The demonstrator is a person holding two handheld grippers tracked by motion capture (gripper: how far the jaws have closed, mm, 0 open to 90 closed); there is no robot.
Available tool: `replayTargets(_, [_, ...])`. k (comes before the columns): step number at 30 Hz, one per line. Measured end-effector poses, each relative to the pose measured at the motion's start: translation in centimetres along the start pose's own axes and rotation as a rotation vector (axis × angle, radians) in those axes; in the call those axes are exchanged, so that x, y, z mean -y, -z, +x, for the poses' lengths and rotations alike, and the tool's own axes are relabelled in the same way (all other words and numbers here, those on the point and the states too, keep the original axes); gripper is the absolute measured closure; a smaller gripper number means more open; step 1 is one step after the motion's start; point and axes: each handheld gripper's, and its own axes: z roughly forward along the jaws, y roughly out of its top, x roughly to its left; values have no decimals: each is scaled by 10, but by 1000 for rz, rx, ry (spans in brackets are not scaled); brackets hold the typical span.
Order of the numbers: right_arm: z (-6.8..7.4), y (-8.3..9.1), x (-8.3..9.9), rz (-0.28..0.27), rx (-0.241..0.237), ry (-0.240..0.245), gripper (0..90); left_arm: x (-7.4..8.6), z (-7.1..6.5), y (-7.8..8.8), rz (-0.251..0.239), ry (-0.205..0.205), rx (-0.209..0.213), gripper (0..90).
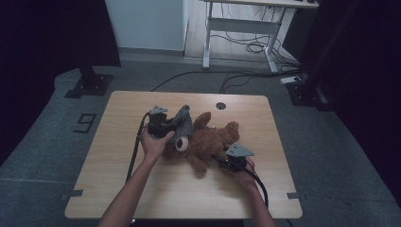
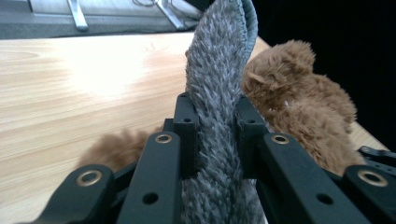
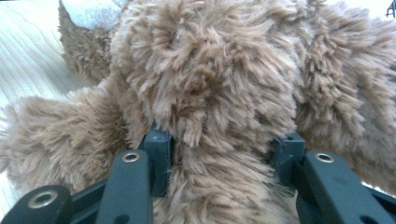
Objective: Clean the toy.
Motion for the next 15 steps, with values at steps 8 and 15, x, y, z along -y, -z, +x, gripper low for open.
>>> replayTargets(8, [-2,-1,1,8,-9,-11,451,23,-5,-12,55,-43,-11,767])
replayTargets(15, [0,6,0,120,44,-98,221,47,-16,0,1,-63,-7,774])
